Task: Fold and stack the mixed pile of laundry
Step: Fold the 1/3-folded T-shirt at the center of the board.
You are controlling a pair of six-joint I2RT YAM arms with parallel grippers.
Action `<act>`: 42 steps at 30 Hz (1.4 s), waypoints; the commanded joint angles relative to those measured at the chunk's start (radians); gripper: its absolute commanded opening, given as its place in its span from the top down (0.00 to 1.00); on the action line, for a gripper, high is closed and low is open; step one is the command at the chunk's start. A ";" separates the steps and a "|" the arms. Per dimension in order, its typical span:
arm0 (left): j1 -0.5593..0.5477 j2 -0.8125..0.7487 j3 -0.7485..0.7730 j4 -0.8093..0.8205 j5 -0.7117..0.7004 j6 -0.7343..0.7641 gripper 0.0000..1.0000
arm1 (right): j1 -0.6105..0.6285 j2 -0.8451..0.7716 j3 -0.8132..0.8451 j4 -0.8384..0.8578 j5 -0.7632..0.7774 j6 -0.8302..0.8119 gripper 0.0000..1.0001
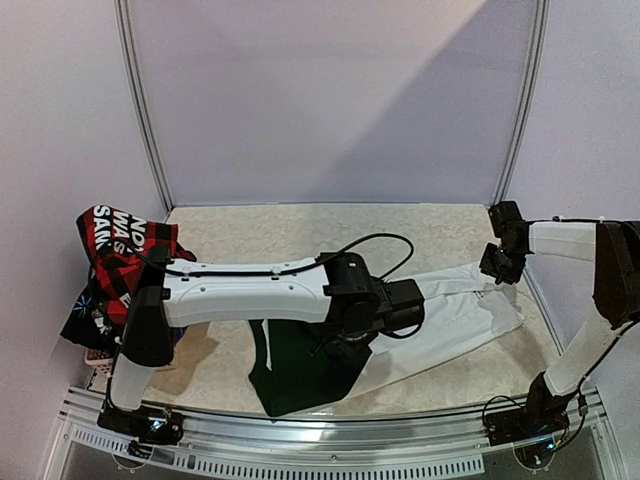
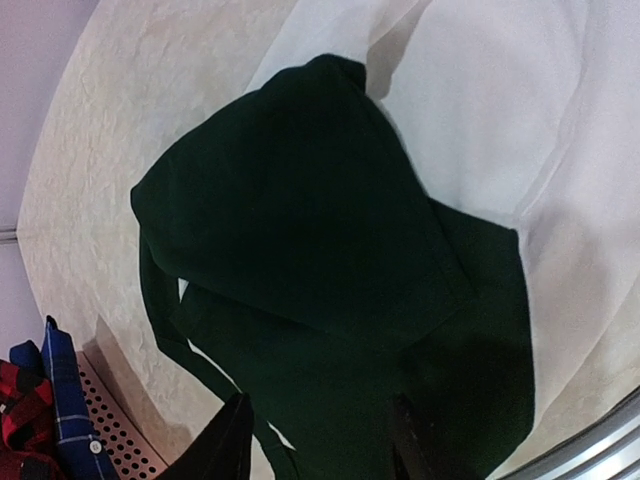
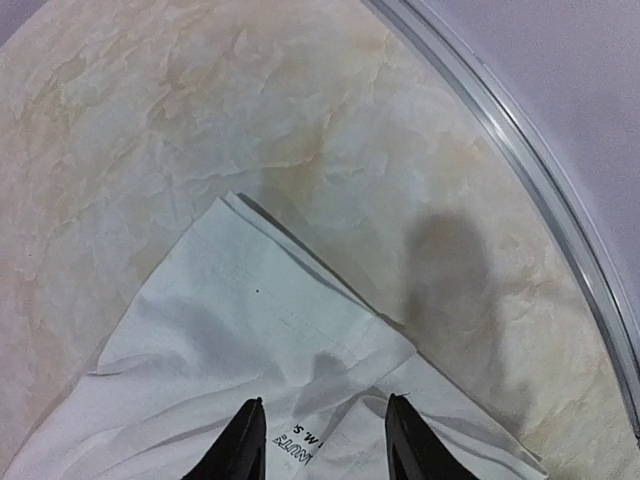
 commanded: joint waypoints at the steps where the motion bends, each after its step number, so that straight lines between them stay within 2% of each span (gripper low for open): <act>1: 0.075 -0.152 -0.154 0.134 0.037 0.020 0.55 | -0.004 -0.083 -0.014 -0.036 0.048 0.001 0.57; 7: 0.215 -0.315 -0.457 0.335 0.101 0.028 0.57 | 0.003 -0.159 -0.067 0.029 -0.076 -0.009 0.56; 12: 0.298 -0.369 -0.598 0.462 0.204 0.047 0.58 | 0.054 -0.176 -0.069 0.039 -0.094 -0.016 0.55; 19: 0.325 -0.315 -0.620 0.560 0.302 0.067 0.58 | 0.099 -0.181 -0.072 0.056 -0.106 -0.012 0.54; 28: 0.349 -0.266 -0.682 0.698 0.313 -0.193 0.60 | 0.119 -0.169 -0.086 0.080 -0.110 -0.011 0.54; 36: 0.354 -0.284 -0.773 0.836 0.328 -0.266 0.54 | 0.132 -0.158 -0.086 0.093 -0.117 -0.018 0.55; 42: 0.360 -0.280 -0.815 0.915 0.340 -0.290 0.54 | 0.144 -0.156 -0.085 0.097 -0.117 -0.019 0.55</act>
